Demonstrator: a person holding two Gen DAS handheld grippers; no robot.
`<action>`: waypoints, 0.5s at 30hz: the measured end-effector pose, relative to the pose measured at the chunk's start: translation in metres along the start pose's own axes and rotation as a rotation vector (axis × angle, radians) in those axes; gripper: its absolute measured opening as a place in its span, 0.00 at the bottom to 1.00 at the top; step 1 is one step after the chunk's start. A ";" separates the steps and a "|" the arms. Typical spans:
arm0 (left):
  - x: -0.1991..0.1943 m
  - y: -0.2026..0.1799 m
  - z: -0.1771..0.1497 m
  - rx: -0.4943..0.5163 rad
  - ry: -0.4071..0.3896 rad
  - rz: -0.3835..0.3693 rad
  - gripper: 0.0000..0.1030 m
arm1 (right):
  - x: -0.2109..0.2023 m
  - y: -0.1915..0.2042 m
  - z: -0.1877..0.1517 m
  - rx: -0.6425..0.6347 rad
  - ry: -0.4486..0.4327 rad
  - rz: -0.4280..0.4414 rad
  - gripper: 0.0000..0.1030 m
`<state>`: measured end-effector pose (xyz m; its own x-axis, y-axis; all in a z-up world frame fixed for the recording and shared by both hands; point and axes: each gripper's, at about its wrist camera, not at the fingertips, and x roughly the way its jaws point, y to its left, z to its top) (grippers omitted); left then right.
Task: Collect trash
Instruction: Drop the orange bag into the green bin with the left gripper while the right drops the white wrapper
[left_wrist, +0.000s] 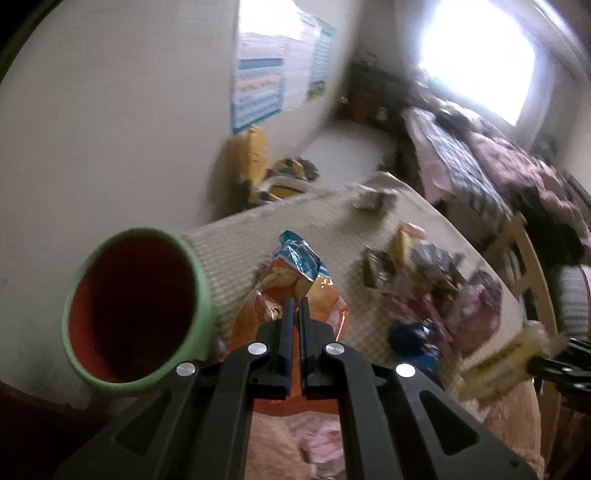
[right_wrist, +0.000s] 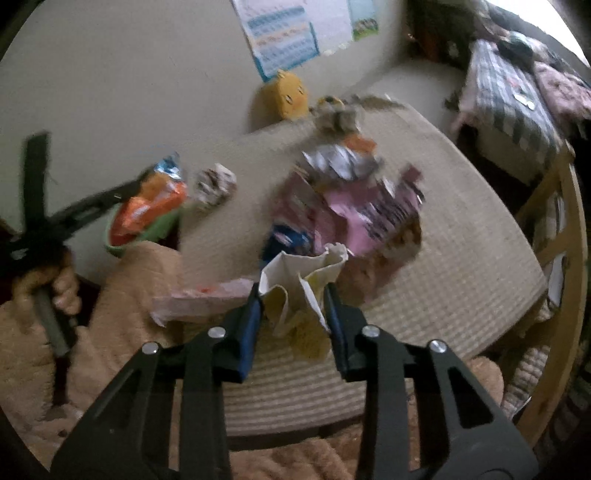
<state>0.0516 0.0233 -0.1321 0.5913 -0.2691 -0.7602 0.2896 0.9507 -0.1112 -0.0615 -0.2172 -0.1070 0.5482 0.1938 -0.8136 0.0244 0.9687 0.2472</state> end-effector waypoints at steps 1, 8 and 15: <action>-0.001 0.009 0.001 -0.015 -0.009 0.024 0.00 | -0.004 0.008 0.009 -0.014 -0.021 0.018 0.32; -0.001 0.087 -0.008 -0.159 -0.013 0.148 0.00 | 0.014 0.077 0.078 -0.100 -0.153 0.162 0.32; 0.039 0.159 -0.022 -0.248 0.076 0.196 0.00 | 0.083 0.165 0.122 -0.207 -0.114 0.273 0.32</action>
<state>0.1040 0.1669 -0.1940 0.5574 -0.0741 -0.8269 -0.0220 0.9943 -0.1039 0.0901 -0.0603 -0.0689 0.6009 0.4428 -0.6655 -0.2996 0.8966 0.3261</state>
